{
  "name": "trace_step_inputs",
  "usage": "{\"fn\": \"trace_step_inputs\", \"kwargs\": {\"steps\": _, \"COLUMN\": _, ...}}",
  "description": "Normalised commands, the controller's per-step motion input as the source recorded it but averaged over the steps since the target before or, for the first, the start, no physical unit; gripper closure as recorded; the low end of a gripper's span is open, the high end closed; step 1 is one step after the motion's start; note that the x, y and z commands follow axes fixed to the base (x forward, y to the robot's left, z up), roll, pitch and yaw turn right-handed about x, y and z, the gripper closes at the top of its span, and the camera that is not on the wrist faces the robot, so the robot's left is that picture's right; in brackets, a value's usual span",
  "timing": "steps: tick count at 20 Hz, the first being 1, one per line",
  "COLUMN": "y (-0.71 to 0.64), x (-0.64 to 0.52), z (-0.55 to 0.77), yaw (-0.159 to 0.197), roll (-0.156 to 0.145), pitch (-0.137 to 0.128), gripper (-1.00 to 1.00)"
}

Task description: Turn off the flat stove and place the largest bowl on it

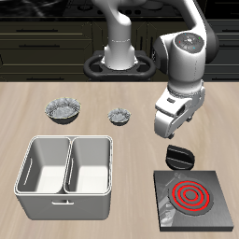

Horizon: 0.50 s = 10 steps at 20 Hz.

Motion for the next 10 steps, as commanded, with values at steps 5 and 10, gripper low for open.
{"fn": "trace_step_inputs", "kwargs": {"steps": 5, "y": 0.0, "x": 0.01, "z": -0.13, "yaw": 0.012, "roll": -0.004, "pitch": 0.009, "gripper": -1.0}}
{"fn": "trace_step_inputs", "kwargs": {"steps": 10, "y": 0.06, "x": -0.01, "z": -0.13, "yaw": 0.004, "roll": 0.006, "pitch": 0.012, "gripper": -1.0}}
